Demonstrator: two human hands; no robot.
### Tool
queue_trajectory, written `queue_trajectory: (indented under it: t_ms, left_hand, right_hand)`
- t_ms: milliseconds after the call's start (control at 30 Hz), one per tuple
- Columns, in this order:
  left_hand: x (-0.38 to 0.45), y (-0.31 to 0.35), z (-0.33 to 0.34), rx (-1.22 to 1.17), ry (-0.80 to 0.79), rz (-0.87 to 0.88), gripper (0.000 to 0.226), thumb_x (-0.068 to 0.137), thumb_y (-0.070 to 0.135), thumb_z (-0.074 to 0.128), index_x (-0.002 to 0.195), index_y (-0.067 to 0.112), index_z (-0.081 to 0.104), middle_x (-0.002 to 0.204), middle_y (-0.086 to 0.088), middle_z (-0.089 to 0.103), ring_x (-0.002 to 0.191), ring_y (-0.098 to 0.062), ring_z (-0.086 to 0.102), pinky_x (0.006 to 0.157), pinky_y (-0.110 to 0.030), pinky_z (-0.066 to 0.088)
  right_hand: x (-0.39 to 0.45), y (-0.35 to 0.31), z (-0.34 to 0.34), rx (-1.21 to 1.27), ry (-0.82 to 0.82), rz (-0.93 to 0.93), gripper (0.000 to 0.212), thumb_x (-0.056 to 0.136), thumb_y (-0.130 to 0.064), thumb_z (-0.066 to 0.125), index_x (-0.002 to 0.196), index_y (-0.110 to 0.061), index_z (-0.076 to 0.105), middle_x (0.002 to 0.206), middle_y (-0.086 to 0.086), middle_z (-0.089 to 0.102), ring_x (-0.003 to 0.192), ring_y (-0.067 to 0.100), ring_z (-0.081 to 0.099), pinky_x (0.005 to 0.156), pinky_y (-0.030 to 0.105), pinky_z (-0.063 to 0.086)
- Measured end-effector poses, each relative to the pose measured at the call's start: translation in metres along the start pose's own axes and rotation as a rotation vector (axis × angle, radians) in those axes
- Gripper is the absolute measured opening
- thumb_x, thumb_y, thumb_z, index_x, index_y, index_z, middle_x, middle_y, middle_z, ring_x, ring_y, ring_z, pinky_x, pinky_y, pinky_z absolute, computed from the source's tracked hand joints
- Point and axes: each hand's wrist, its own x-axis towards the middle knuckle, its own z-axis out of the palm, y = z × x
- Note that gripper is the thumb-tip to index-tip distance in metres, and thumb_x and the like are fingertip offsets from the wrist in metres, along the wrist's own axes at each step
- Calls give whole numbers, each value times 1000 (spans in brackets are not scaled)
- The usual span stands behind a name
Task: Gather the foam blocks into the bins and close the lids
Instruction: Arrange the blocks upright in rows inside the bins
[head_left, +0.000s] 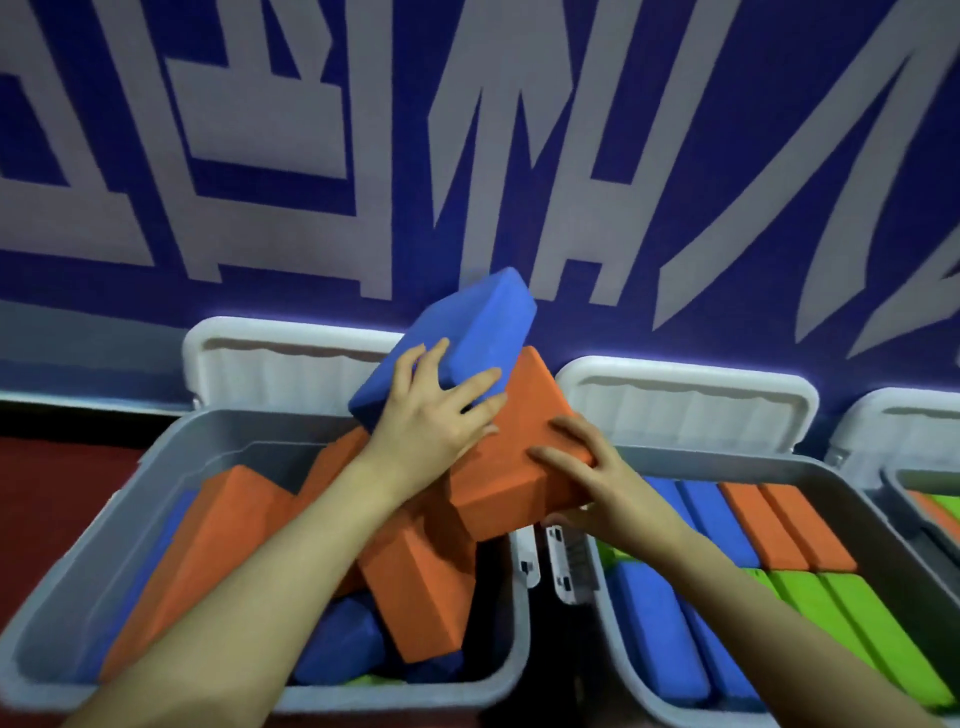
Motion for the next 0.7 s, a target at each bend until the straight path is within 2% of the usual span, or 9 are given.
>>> queue_trajectory:
  t_ms: [167,300,333,367,433,467,533,600,700]
  left_hand:
    - [4,40,31,-61,-135,60,31,83,45,52,91,28,76,108,3,71,92,-44,64,81,-51,48]
    - [-13,52,44,-96,-154,8,25,77,39,64,91,23,77,113,-1,70,98,-48,62,77,-49,48]
    - [-15,55,45,-108,-144,17,24,75,37,67,90,22,77,113,-1,69,99,-48,61,78,-50,48]
    - [-15,58,46,-123,-139,40,23,74,36,69,91,21,77,114,-2,69,100,-49,61,78,-51,47]
    - [-16,62,49,-150,-128,93,23,73,33,75,91,19,76,115,-3,69,104,-49,60,80,-53,48]
    - [-17,63,50,-158,-133,106,26,71,32,80,93,19,75,119,-3,67,106,-49,59,83,-53,47]
    - [-19,63,51,-211,-171,70,46,65,35,87,105,19,71,131,-5,59,112,-45,57,87,-53,45]
    - [-24,63,52,-277,-219,-32,77,62,39,87,128,17,54,145,-8,41,118,-39,54,93,-52,43]
    - [-26,62,50,-295,-340,-169,100,63,40,85,142,8,35,153,-18,26,124,-35,50,103,-56,34]
  right_hand:
    - [-54,32,18,-97,-95,78,84,65,-21,87,135,-29,42,146,6,25,133,43,37,91,53,50]
    - [-79,42,25,-185,-69,233,71,69,-31,82,129,-31,46,141,15,45,116,40,57,64,48,59]
    - [-82,42,26,-248,-88,267,64,73,-42,77,128,-33,46,139,14,50,112,38,60,66,49,59]
    - [-85,40,27,-290,-118,315,56,82,-58,63,129,-34,46,139,11,52,113,38,60,76,53,57]
    - [-87,34,28,-298,-234,453,79,79,-86,22,137,-37,44,148,5,43,125,40,49,99,65,37]
    - [-86,30,31,-294,-258,518,93,72,-92,11,140,-37,43,152,3,37,131,41,41,103,68,26]
    - [-79,16,37,-312,-217,603,108,62,-97,5,143,-34,40,156,3,27,139,41,28,105,71,14]
    - [-66,-2,44,-313,-238,700,117,55,-100,6,147,-32,30,160,3,13,144,38,14,107,70,7]
    - [-53,-20,58,-289,-272,813,123,52,-96,10,152,-24,14,161,4,0,146,37,-1,107,70,6]
